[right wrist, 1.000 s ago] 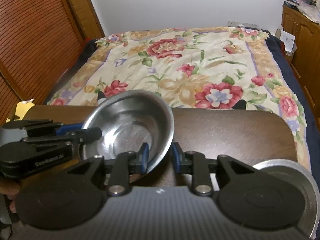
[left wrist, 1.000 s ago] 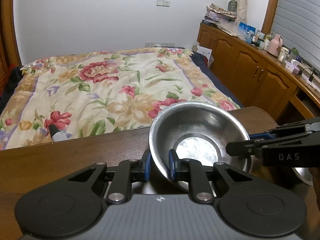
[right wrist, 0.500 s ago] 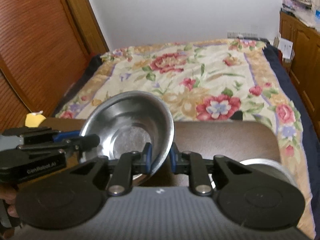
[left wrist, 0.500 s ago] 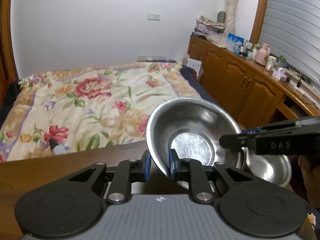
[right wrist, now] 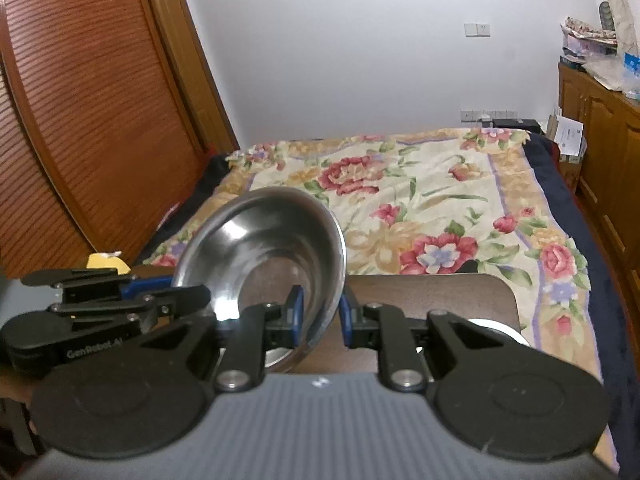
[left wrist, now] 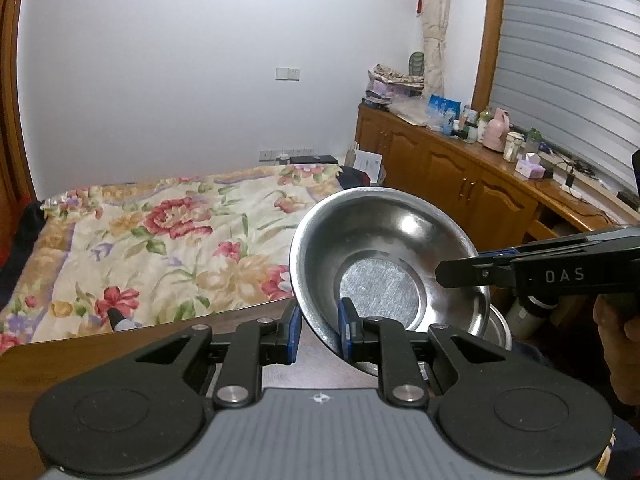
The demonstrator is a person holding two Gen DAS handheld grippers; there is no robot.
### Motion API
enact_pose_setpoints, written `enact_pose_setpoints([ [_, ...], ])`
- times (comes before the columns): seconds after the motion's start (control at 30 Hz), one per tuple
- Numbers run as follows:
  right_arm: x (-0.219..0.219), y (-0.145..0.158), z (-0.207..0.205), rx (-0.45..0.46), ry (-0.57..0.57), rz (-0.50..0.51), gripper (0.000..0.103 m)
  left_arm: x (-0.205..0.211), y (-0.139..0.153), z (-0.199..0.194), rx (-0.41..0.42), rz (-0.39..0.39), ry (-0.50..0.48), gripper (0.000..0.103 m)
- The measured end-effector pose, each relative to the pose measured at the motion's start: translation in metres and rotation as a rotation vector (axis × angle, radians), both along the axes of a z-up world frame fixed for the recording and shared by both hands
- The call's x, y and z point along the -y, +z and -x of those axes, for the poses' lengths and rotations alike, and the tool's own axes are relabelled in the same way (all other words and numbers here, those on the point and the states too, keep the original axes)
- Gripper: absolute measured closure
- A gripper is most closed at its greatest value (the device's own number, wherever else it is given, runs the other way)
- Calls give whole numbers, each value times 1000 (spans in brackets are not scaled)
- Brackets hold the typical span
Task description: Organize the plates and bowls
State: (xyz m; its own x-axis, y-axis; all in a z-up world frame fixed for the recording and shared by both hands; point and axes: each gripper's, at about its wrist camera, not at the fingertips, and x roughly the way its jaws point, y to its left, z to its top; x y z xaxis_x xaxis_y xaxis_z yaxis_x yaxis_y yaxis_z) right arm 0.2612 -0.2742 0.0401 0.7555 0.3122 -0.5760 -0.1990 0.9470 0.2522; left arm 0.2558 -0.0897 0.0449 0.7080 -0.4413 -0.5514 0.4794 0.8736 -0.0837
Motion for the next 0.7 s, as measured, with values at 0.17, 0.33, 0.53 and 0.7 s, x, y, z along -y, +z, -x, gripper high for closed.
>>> enact_pose_setpoints([
  [0.17, 0, -2, 18, 5, 1, -20, 82, -7, 3, 28, 12, -6, -6, 82],
  [0.33, -3, -14, 41, -11, 21, -28, 82, -17, -11, 55, -12, 6, -14, 81],
  [0.53, -8, -34, 62, -41, 43, -42, 82, -23, -21, 75, -31, 21, -35, 81],
  [0.7, -7, -42, 77, -43, 62, -63, 82, -25, -33, 91, -47, 29, -59, 80],
])
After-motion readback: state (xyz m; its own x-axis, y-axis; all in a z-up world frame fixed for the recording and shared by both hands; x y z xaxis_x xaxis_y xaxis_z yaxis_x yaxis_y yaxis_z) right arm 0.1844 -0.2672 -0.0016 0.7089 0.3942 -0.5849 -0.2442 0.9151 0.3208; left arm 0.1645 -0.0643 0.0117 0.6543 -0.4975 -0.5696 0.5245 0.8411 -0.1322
